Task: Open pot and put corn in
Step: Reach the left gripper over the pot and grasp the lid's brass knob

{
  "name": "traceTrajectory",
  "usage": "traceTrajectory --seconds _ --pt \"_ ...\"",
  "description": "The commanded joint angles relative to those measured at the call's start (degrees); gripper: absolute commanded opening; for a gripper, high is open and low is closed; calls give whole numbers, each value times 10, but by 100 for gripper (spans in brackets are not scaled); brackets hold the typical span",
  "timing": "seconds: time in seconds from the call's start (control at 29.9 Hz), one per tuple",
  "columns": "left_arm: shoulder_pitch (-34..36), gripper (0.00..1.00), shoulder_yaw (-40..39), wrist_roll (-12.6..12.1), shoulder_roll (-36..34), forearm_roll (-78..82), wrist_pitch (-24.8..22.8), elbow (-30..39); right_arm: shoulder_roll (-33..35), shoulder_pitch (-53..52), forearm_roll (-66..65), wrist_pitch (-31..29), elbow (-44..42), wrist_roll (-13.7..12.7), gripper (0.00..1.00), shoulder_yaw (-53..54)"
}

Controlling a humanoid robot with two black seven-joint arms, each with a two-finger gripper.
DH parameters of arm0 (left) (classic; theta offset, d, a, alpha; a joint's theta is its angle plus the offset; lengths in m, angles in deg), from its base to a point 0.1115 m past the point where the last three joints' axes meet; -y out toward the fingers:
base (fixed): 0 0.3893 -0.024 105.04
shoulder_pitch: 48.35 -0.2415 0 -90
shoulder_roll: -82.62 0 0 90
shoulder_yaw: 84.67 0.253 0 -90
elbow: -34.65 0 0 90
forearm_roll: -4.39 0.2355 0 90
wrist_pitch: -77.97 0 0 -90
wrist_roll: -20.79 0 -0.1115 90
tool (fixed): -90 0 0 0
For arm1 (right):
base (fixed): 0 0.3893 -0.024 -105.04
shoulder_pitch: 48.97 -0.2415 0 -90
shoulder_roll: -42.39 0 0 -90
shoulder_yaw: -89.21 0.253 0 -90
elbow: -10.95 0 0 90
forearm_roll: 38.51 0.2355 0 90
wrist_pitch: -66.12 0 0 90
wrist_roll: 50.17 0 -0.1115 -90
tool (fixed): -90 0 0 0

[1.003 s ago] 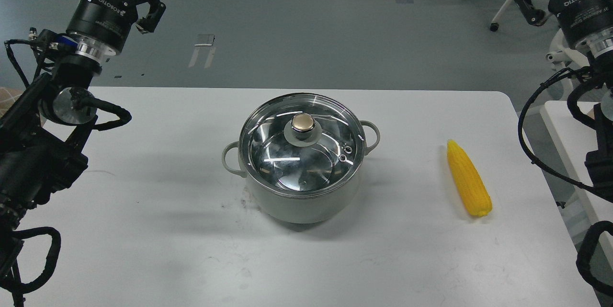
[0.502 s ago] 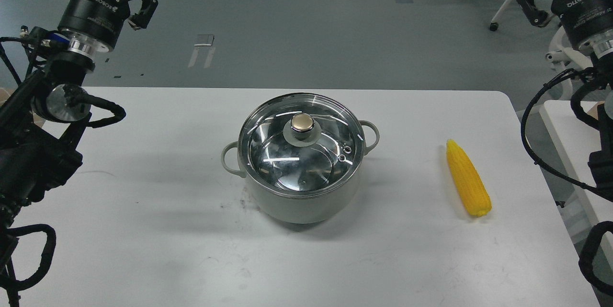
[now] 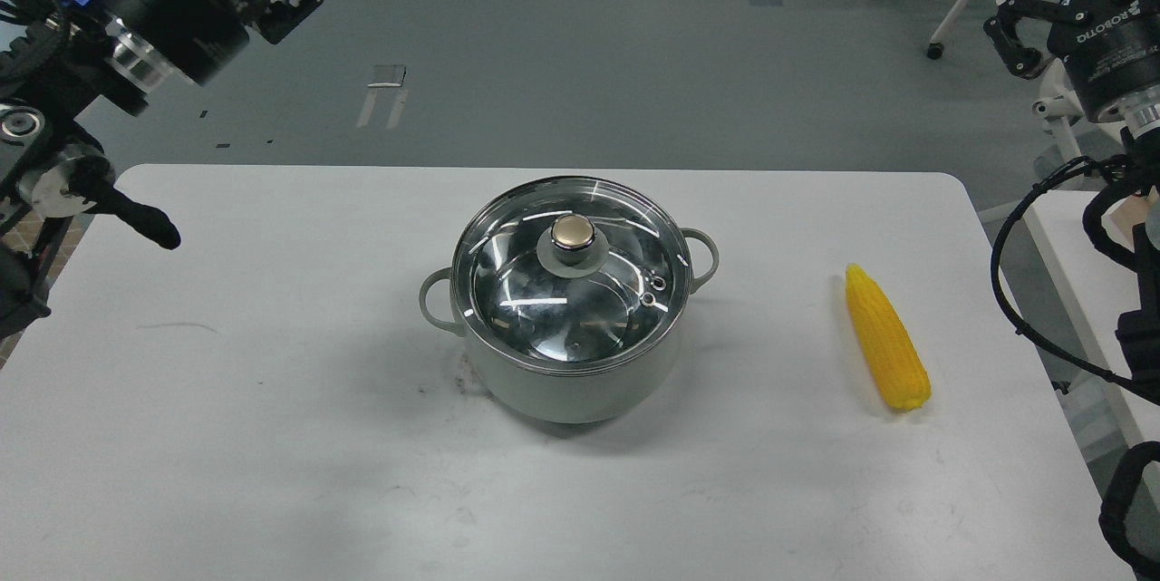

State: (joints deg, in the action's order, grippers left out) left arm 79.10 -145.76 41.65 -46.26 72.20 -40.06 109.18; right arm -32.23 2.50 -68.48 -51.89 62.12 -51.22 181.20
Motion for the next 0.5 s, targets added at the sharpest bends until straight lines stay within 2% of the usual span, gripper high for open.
traceTrajectory --seconds 0.0,0.1,0.17,0.27,0.33,0.4,0.47 --pt "2 93 27 11 6 197 0 40 0 3 0 0 1 0 100 4" --pt "1 93 51 44 7 322 0 71 1 4 0 0 1 1 100 7" --pt "2 93 72 50 7 357 0 76 2 5 0 0 0 1 100 8" --pt "15 93 150 52 5 445 52 76 7 6 0 0 0 1 100 11" --pt "26 89 196 52 5 489 89 76 7 6 1 0 0 1 100 13" --pt "41 81 239 52 6 514 116 76 7 6 0 0 0 1 100 18" --pt "53 81 267 51 12 524 127 73 7 6 0 0 0 1 100 19"
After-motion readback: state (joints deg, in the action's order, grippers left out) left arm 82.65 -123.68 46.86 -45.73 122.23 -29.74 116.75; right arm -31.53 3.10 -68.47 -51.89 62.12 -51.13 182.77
